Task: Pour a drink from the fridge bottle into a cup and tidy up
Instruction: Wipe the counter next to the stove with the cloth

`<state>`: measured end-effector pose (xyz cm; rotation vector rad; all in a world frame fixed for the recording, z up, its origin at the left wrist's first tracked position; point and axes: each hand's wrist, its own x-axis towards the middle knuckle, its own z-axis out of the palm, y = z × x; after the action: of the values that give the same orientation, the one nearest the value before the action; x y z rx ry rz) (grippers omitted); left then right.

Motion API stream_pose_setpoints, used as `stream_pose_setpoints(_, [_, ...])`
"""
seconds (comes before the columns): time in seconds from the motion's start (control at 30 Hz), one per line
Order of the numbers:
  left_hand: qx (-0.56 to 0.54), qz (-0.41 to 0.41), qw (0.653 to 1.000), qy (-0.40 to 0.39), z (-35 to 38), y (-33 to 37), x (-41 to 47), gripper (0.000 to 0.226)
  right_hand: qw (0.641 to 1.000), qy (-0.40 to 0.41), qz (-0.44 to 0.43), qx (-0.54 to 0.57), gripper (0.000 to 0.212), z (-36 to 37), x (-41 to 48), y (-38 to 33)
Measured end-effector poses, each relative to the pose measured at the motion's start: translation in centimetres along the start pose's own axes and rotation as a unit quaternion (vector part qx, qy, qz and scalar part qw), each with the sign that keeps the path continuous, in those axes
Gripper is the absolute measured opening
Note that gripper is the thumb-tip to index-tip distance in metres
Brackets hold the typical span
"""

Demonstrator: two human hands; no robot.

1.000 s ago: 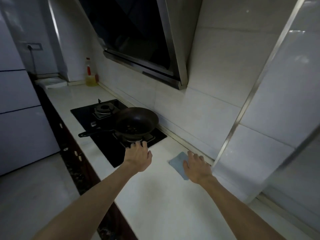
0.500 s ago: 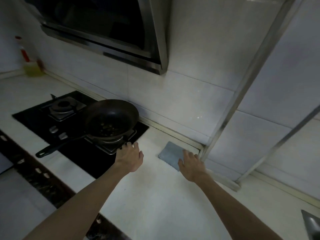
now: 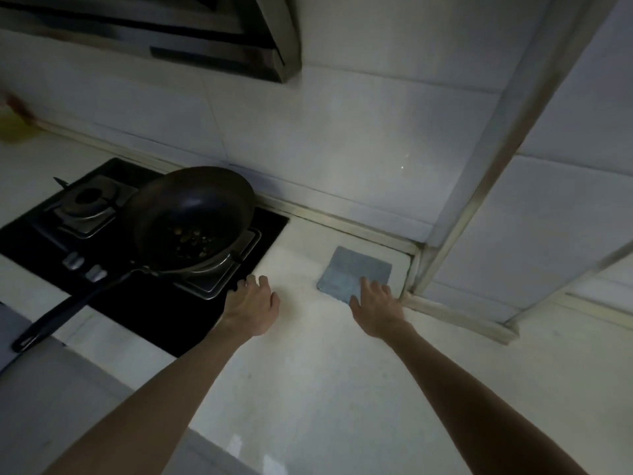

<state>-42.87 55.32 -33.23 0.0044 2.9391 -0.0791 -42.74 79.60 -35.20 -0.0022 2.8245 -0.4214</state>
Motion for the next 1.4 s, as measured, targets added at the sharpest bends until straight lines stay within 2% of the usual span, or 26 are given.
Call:
stream_pose_setpoints(0.17, [-0.023,0.052,0.998,0.004,4.1,0.7,1.9,0.057,1.0,-0.011,0.016,0.011,0.053,3.2,1.1,1.3])
stream_pose_setpoints(0.33, [-0.044,0.127,0.991,-0.023,7.5,1.2,3.3,0.064,0.997,0.038,0.04,0.05,0.062,4.7,2.5,2.1])
stream_pose_setpoints(0.43, [-0.08,0.167,0.983,0.008,9.4,0.1,4.5,0.064,0.997,0.048,0.039,0.051,0.062,5.2,4.0,1.5])
stream_pose_setpoints(0.57, [-0.083,0.162,0.983,0.002,11.7,-1.5,5.7,0.068,0.995,0.072,0.048,0.055,0.061,5.8,6.3,0.6])
stream_pose_setpoints(0.8, [-0.089,0.163,0.982,0.012,13.3,-2.1,6.5,0.065,0.982,0.09,0.125,0.111,0.062,6.2,11.7,-0.5])
stream_pose_setpoints(0.93, [-0.091,0.165,0.982,0.014,13.6,-2.4,6.7,0.065,0.986,0.043,0.138,0.079,0.07,7.8,13.2,-1.4])
stream_pose_setpoints(1.0, [-0.094,0.167,0.981,0.014,13.7,-2.4,6.6,0.065,0.985,0.046,0.153,0.061,0.069,8.7,13.4,-1.8])
stream_pose_setpoints(1.3, [-0.088,0.17,0.981,0.024,13.7,-2.3,6.9,0.066,0.987,0.072,0.143,0.02,0.074,10.1,13.4,-3.2])
stream_pose_setpoints(1.4, [-0.102,0.175,0.979,0.026,13.8,-2.4,6.9,0.066,0.991,0.07,0.116,0.006,0.073,11.0,12.7,-4.9])
